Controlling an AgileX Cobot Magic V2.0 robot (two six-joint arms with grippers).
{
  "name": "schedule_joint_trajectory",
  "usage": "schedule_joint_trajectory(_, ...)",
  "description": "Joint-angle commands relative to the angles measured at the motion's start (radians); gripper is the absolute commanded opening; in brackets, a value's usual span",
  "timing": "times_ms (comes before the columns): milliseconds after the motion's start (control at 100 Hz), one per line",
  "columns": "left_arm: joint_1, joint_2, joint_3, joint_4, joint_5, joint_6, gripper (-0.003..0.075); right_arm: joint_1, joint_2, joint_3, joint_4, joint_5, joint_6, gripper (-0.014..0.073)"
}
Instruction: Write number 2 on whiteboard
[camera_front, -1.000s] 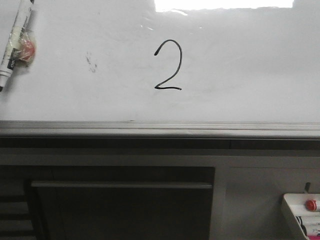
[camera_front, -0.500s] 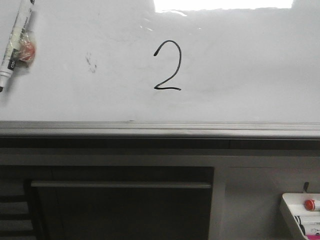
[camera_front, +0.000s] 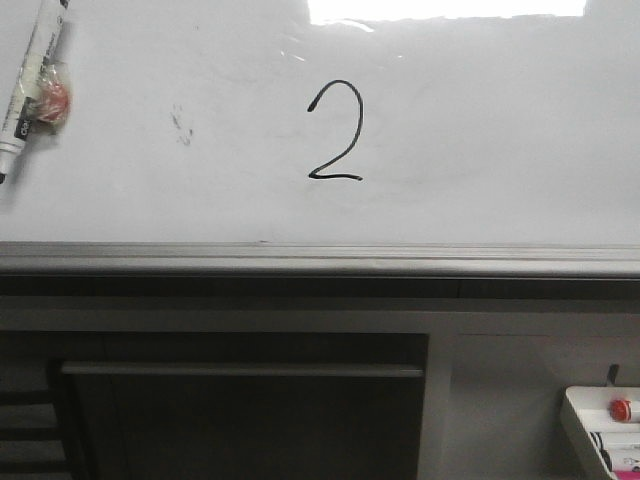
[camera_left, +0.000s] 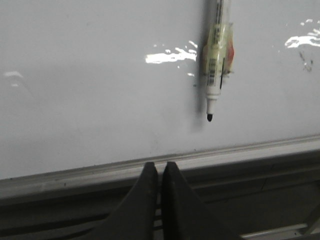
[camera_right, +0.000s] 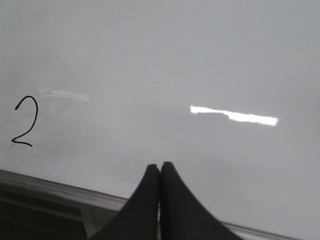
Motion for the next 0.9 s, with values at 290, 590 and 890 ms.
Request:
schedule_joint_trajectory(290, 0.048, -0.225, 0.146, 0.047, -0.191, -0.01, -0.0018, -0.005, 0.009, -0.024, -0.028, -0.072, -0.005, -0.0072)
schedule_joint_trajectory(590, 0.115, -0.425, 0.321, -0.03, -0.288, -0.01, -0.0018, -0.005, 0.009, -0.024, -0.028, -0.072, -0.005, -0.0072)
schedule_joint_trajectory(890, 0.115, -0.528, 0.362, -0.029, -0.352, -0.01, -0.0018, -0.005, 0.009, -0.024, -0.028, -0.072, -0.005, -0.0072)
